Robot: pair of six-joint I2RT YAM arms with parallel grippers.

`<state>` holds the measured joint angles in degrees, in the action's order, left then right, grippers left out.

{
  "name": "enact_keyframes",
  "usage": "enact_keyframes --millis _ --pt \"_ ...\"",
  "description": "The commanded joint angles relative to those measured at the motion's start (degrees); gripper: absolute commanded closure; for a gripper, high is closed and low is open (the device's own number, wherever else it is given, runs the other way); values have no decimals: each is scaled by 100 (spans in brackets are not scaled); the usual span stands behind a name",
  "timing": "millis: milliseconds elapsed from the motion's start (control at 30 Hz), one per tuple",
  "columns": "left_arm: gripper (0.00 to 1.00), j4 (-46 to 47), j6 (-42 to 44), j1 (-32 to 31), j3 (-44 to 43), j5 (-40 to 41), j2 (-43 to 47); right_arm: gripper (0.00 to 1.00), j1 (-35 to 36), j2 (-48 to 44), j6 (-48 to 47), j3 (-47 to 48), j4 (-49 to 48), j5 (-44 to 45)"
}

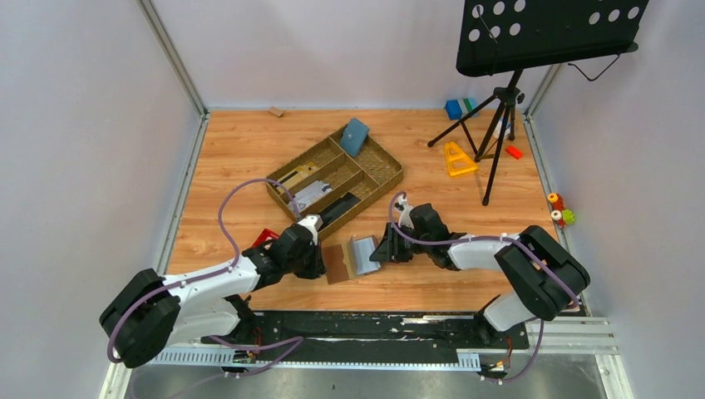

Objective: Take the credit cards out of the card holder
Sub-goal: Open the card holder at the center of the board, then remove the credit card from the card holder.

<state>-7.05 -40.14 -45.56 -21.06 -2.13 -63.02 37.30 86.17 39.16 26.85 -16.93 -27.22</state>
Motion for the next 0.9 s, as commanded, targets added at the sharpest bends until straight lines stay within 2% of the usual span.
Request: enact_keyframes --millis 0,100,233,300,367,467,700,867 --pt "100 309 11 21 -138 -166 27 70 34 34 171 -70 -498 -575" --pt "100 378 -32 21 -116 -198 133 73 66 -58 145 -44 -478 -670" --pt "99 521 -135 21 -10 -281 356 86 110 -255 94 -10 -330 -626" --pt "83 672 -206 20 89 -376 520 96 102 -356 56 -6 -211 -537" --pt "61 795 -282 20 155 -424 692 98 107 -449 -2 -4 -75 -443" --pt "43 1056 -437 21 285 -536 867 99 108 -541 -40 -12 40 -378" --pt "27 2191 -860 21 590 -1026 563 100 202 -672 -62 14 264 -121" --pt "13 2871 -1109 21 732 -1083 531 100 552 -809 -251 314 850 617"
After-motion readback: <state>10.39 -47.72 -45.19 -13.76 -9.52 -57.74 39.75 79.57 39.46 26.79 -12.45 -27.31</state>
